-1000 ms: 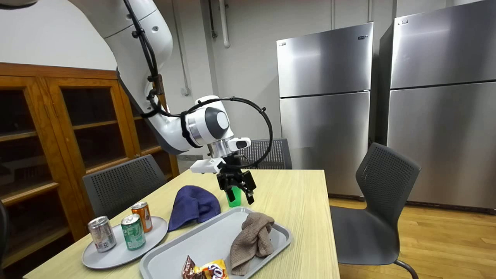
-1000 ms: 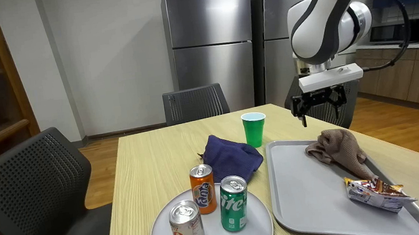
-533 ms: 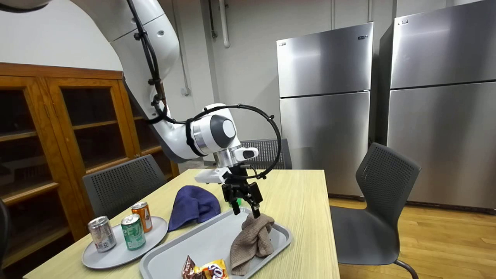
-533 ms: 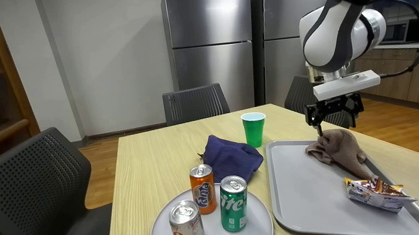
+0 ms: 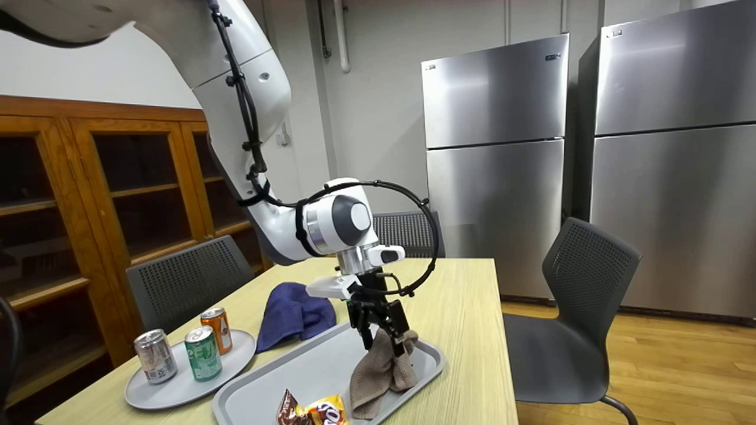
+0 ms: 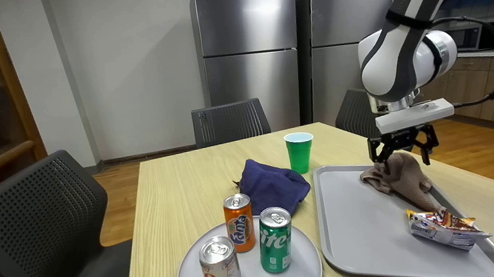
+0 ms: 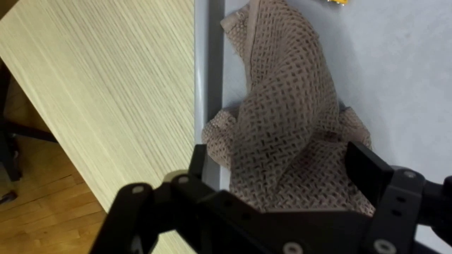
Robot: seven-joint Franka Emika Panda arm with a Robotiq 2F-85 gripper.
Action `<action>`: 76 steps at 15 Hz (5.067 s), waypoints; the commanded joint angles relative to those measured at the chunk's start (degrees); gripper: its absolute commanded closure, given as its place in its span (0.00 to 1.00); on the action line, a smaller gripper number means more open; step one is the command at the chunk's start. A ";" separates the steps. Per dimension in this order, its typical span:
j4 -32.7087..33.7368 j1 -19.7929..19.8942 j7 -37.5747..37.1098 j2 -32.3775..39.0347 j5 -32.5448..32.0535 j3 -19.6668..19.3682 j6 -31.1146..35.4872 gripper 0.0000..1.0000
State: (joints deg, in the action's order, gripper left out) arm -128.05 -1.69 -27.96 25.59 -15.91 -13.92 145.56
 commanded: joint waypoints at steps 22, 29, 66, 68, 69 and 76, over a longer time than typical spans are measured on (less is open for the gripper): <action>11.91 -1.01 4.24 6.92 5.37 -1.24 -0.66 1.00; 11.32 -2.97 3.32 2.44 1.48 -2.47 0.16 0.97; 53.16 0.17 -1.72 27.19 6.56 -3.11 -12.65 0.97; 55.21 0.27 -1.55 29.05 6.64 -3.03 -14.31 0.97; 55.96 0.42 -1.37 29.81 6.76 -2.88 -15.11 0.97; 59.93 1.27 -0.95 33.32 7.57 -2.53 -19.70 0.63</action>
State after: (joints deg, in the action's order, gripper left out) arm -72.60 -1.58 -29.03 56.98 -9.14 -17.17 129.64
